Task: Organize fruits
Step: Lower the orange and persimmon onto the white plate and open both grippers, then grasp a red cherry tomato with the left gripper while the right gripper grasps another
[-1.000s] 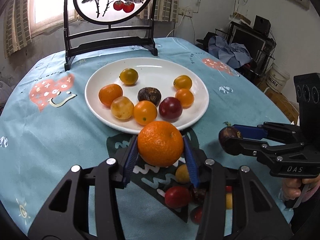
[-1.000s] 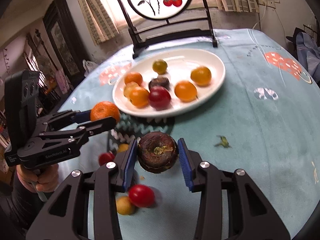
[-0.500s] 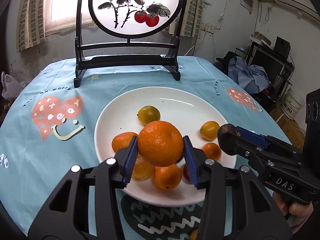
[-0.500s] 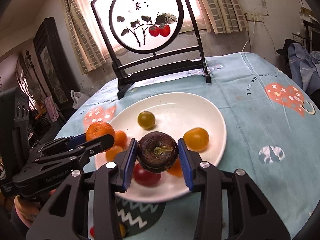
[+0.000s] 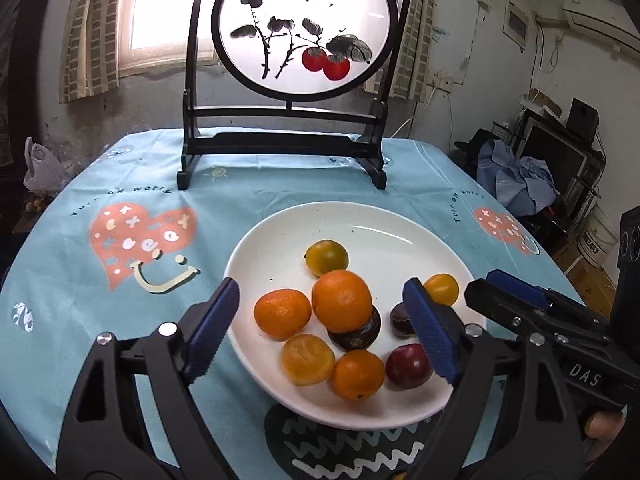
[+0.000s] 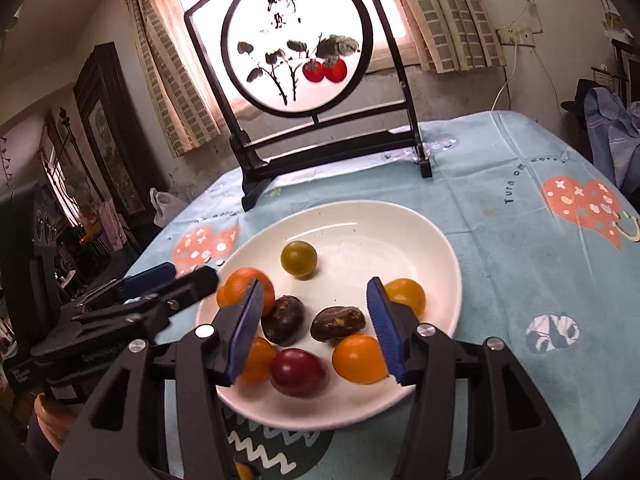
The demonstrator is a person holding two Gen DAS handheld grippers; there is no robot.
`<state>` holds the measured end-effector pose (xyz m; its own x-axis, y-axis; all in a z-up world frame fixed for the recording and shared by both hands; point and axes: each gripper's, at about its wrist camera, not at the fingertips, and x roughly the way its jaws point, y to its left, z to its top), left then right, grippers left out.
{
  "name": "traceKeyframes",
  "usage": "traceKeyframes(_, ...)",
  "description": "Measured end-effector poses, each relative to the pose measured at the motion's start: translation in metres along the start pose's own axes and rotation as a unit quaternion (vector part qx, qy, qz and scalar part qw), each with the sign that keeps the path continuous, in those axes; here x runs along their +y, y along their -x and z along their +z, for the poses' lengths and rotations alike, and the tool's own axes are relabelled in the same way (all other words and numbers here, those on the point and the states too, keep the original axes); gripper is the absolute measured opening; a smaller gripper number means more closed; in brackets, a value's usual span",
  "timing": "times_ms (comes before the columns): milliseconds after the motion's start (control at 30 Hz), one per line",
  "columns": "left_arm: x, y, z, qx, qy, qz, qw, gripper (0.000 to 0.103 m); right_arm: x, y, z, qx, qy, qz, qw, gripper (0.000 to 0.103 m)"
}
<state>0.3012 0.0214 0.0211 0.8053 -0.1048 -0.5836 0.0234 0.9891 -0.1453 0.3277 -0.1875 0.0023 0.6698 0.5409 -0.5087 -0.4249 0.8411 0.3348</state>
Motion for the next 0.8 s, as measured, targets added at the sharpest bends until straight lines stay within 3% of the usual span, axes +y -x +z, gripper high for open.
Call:
traceKeyframes(200, 0.003, 0.034, -0.029, -0.014, -0.013, 0.018, 0.9997, 0.094, 0.008, 0.02, -0.026, 0.039, 0.004, 0.026, 0.999, 0.056)
traceKeyframes(400, 0.013, 0.049, -0.059, 0.017, -0.011, 0.028, 0.9994, 0.098, 0.021, 0.032, -0.054, 0.09, 0.021, 0.037, 0.995, 0.056)
traceKeyframes(533, 0.018, 0.057, -0.067, 0.022, -0.018, 0.044, 0.9986, 0.099, 0.03, 0.041, -0.07, 0.138, 0.07, 0.045, 0.987, 0.056)
traceKeyframes(633, 0.022, 0.06, -0.07, 0.027, -0.015, 0.05, 0.9983, 0.099, 0.031, 0.053, -0.085, 0.148, 0.105, 0.055, 0.982, 0.056)
traceKeyframes(800, 0.023, 0.06, -0.07, 0.031, -0.01, 0.05, 0.9982, 0.099, 0.021, 0.056, -0.103, 0.182, 0.093, 0.072, 0.976, 0.056)
